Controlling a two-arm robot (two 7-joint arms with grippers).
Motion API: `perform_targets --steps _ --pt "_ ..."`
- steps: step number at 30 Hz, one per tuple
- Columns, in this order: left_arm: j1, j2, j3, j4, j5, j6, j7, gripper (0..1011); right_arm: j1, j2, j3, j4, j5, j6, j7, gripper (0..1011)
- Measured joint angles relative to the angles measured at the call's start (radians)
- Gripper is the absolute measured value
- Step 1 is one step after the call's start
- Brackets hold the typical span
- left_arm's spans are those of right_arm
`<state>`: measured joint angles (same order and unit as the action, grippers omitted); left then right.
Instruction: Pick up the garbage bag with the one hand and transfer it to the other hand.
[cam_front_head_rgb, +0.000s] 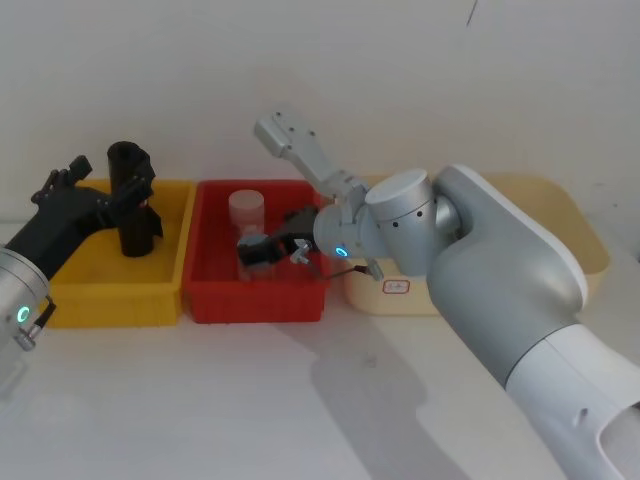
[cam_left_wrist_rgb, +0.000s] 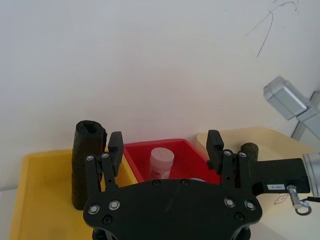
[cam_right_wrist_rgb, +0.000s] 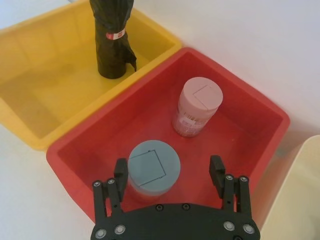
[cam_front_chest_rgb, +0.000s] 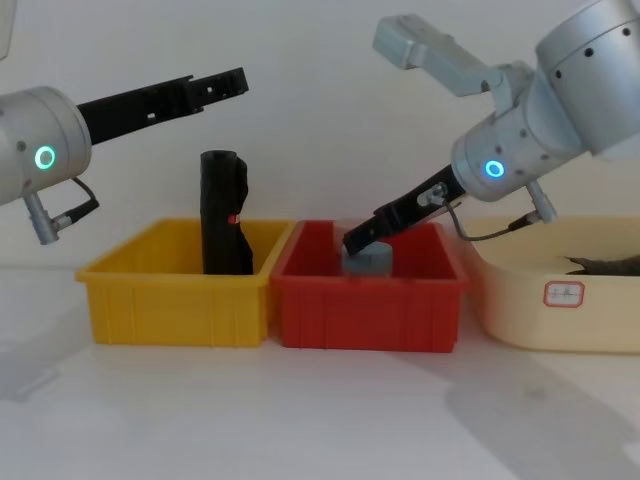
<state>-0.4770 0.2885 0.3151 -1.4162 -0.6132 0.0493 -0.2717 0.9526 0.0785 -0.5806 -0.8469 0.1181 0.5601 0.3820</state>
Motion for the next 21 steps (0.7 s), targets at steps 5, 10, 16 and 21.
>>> perform_targets --steps 5,10,16,21 --pt "0.000 0.000 0.000 0.000 0.000 0.000 0.000 1001 0.011 -0.014 -0.002 0.036 -0.007 -0.006 -0.001 1000" --pt "0.000 0.000 0.000 0.000 0.000 0.000 0.000 1001 0.026 -0.030 -0.001 0.079 -0.011 -0.012 -0.002 1000" --pt "0.000 0.000 0.000 0.000 0.000 0.000 0.000 1001 0.043 -0.048 0.004 0.126 -0.014 -0.019 -0.003 1000" --pt "0.000 0.000 0.000 0.000 0.000 0.000 0.000 1001 0.052 -0.057 0.008 0.152 -0.016 -0.023 -0.003 1000"
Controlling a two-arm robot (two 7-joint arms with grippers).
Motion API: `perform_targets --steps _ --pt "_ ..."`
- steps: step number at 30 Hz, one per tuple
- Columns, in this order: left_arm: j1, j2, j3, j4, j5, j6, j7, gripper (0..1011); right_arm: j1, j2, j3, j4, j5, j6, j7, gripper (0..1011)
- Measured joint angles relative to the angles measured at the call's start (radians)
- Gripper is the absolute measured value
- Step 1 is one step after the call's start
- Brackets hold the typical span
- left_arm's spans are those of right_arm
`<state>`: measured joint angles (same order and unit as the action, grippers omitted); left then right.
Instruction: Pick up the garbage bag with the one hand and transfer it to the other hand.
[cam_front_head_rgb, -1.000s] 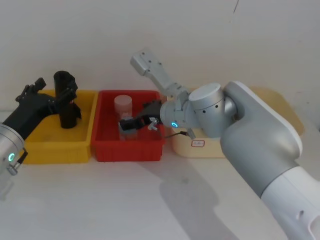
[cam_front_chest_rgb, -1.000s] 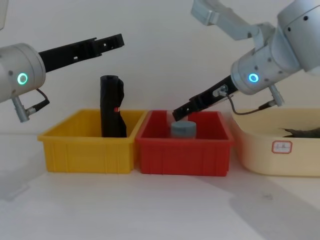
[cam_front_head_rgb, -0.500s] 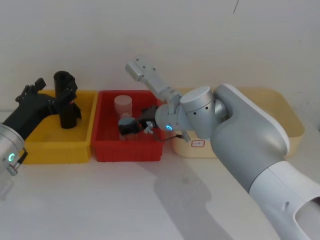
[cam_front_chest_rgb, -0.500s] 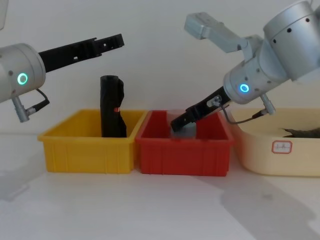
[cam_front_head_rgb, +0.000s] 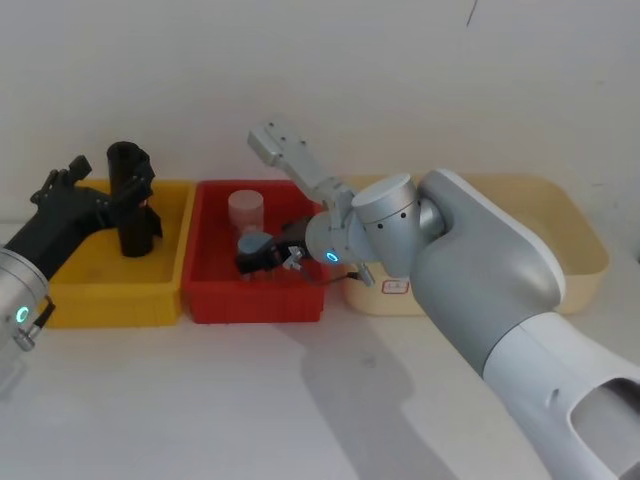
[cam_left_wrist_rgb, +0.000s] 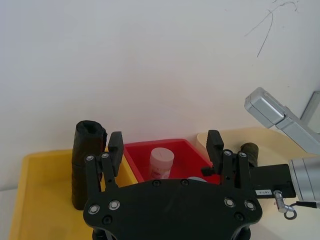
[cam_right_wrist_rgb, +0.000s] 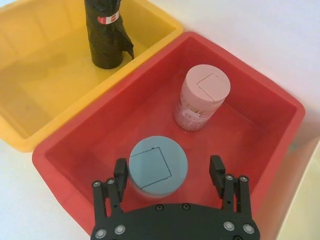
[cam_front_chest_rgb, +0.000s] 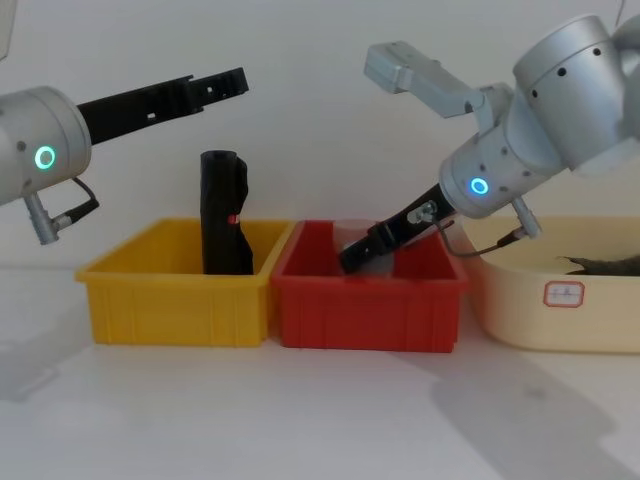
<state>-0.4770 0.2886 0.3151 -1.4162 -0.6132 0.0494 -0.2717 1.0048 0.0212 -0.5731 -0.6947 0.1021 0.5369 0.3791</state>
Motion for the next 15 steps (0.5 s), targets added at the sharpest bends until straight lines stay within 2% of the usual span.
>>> perform_targets --steps 6,9,11,12,13,15 --pt "0.000 0.000 0.000 0.000 0.000 0.000 0.000 1001 0.009 -0.009 0.003 0.025 -0.002 -0.004 0.001 969" --pt "0.000 0.000 0.000 0.000 0.000 0.000 0.000 1001 0.011 -0.011 0.004 0.031 -0.003 -0.004 0.001 919" --pt "0.000 0.000 0.000 0.000 0.000 0.000 0.000 1001 0.012 -0.012 0.004 0.035 -0.003 -0.005 0.002 843" --pt "0.000 0.000 0.000 0.000 0.000 0.000 0.000 1001 0.012 -0.013 0.004 0.036 -0.003 -0.005 0.002 843" --pt "0.000 0.000 0.000 0.000 0.000 0.000 0.000 1001 0.013 -0.014 0.005 0.039 -0.003 -0.006 0.002 790" --pt "0.000 0.000 0.000 0.000 0.000 0.000 0.000 1001 0.014 -0.015 0.005 0.041 -0.003 -0.007 0.002 754"
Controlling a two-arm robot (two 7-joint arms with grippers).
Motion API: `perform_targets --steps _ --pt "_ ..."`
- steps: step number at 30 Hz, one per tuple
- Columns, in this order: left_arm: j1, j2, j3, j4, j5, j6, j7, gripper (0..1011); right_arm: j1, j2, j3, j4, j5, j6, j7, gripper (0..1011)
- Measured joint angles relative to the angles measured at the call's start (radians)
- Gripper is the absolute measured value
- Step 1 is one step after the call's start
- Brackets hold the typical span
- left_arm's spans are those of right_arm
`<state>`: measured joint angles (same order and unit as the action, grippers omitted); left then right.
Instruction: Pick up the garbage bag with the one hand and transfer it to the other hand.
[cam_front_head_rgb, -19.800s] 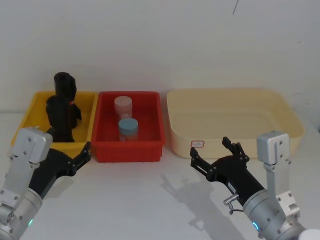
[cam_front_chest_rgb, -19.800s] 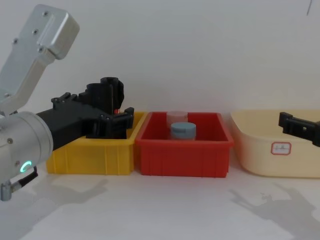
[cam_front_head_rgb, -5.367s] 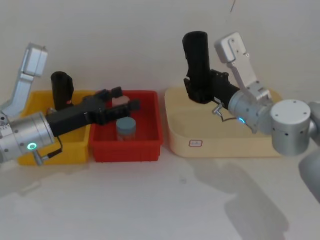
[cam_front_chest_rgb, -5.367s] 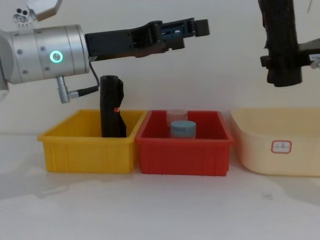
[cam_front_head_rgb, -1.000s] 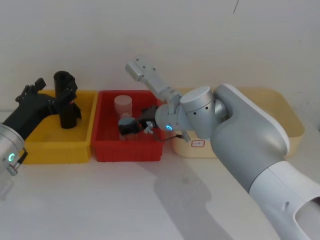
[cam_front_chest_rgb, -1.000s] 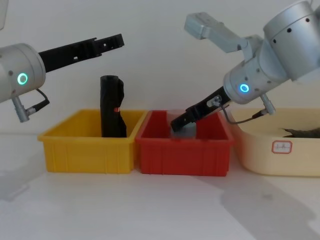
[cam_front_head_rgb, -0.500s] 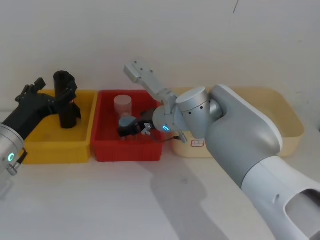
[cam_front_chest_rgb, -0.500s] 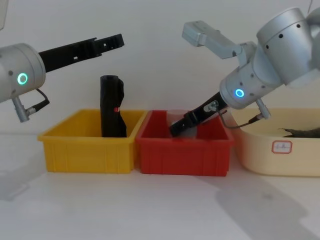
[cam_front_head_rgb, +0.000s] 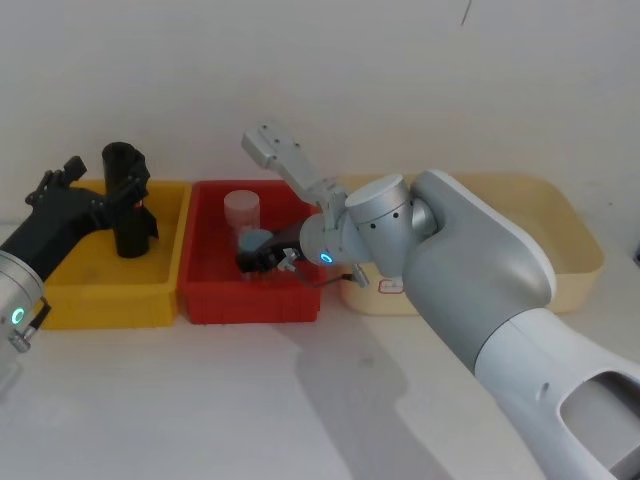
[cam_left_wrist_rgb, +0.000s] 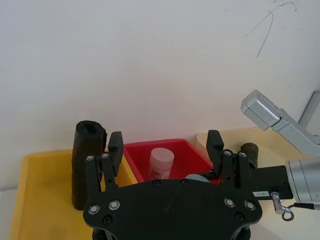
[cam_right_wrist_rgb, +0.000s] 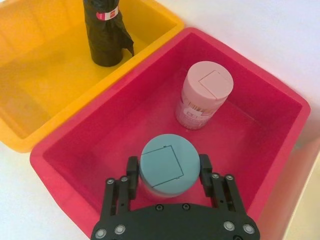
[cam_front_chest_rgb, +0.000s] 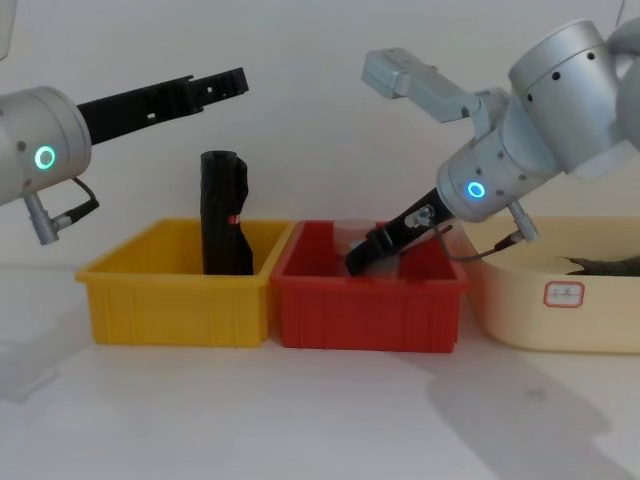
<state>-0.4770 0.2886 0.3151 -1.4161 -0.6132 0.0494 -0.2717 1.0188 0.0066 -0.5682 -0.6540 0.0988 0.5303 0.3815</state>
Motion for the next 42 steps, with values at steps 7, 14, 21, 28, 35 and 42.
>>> perform_targets --steps 7,14,21,28,35,42 --pt "0.000 0.000 0.000 0.000 0.000 0.000 0.000 1001 0.003 -0.002 0.001 0.007 -0.001 -0.001 0.001 684" --pt "0.000 0.000 0.000 0.000 0.000 0.000 0.000 1001 0.004 -0.004 0.002 0.011 -0.001 -0.002 0.002 684" --pt "0.000 0.000 0.000 0.000 0.000 0.000 0.000 1001 -0.004 0.002 0.020 -0.018 0.004 0.006 -0.001 684" --pt "0.000 0.000 0.000 0.000 0.000 0.000 0.000 1001 -0.015 0.016 0.061 -0.082 0.027 0.028 -0.014 684" --pt "0.000 0.000 0.000 0.000 0.000 0.000 0.000 1001 -0.019 0.037 0.139 -0.170 0.066 0.060 -0.038 684" --pt "0.000 0.000 0.000 0.000 0.000 0.000 0.000 1001 -0.005 0.056 0.222 -0.229 0.102 0.082 -0.073 684"
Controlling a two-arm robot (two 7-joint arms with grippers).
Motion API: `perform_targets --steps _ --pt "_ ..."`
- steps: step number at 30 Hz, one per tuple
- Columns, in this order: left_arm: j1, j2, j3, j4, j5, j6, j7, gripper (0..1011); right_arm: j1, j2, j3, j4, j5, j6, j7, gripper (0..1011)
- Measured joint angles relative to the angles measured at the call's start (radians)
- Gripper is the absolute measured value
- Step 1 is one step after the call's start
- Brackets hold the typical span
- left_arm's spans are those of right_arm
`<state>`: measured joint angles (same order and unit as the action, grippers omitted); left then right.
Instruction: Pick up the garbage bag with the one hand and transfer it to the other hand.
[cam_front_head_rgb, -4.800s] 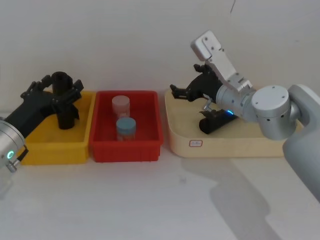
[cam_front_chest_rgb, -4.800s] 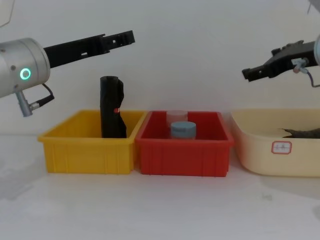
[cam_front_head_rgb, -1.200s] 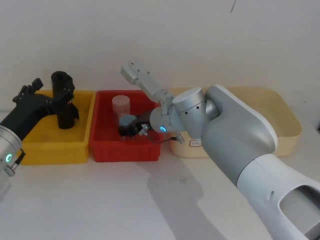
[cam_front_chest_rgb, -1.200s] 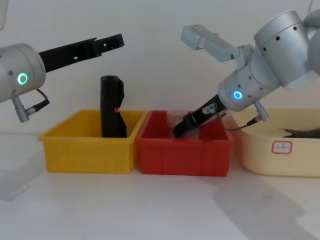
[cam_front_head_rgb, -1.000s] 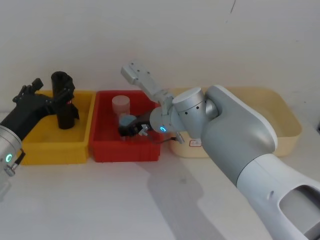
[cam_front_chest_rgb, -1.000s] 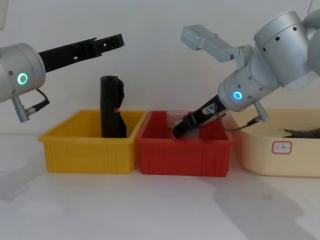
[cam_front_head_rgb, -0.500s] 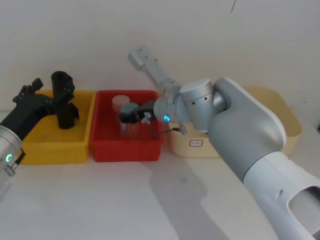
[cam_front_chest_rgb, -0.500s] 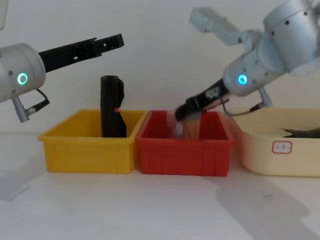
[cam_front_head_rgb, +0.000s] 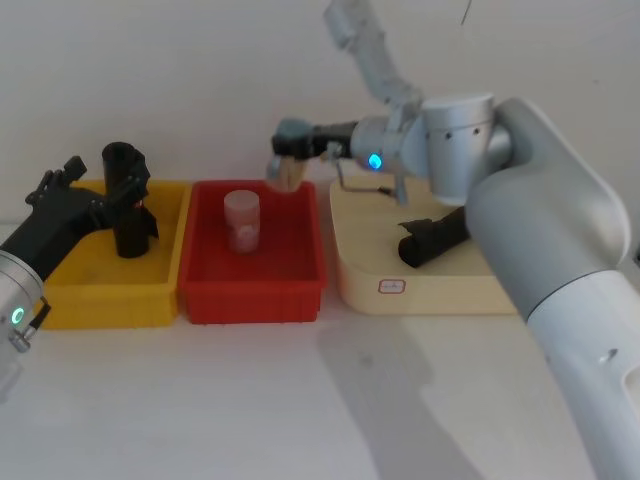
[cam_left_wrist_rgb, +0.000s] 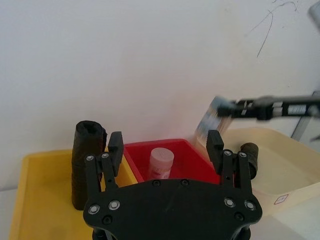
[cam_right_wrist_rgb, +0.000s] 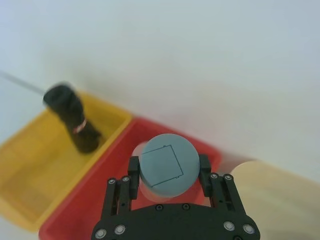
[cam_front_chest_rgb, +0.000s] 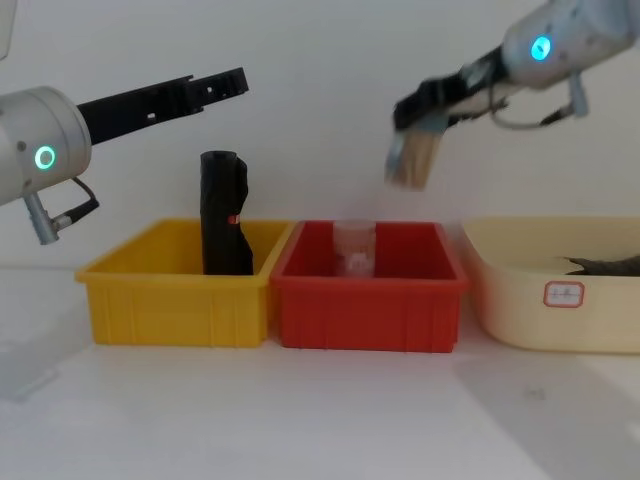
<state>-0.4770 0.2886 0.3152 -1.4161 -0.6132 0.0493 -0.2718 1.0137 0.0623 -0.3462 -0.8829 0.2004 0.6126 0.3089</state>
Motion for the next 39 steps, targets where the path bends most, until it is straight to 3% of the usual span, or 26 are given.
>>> perform_targets --steps 7,12,22,33,39 --pt "0.000 0.000 0.000 0.000 0.000 0.000 0.000 1001 0.024 0.029 0.090 -0.021 0.032 0.009 -0.038 684" --pt "0.000 0.000 0.000 0.000 0.000 0.000 0.000 1001 0.026 0.050 0.124 -0.024 0.040 0.015 -0.050 684" --pt "0.000 0.000 0.000 0.000 0.000 0.000 0.000 1001 -0.020 0.092 0.154 -0.035 0.036 0.036 -0.062 699" --pt "0.000 0.000 0.000 0.000 0.000 0.000 0.000 1001 -0.049 0.113 0.166 -0.046 0.029 0.048 -0.066 1001" --pt "0.000 0.000 0.000 0.000 0.000 0.000 0.000 1001 -0.058 0.118 0.170 -0.052 0.027 0.050 -0.066 1000"
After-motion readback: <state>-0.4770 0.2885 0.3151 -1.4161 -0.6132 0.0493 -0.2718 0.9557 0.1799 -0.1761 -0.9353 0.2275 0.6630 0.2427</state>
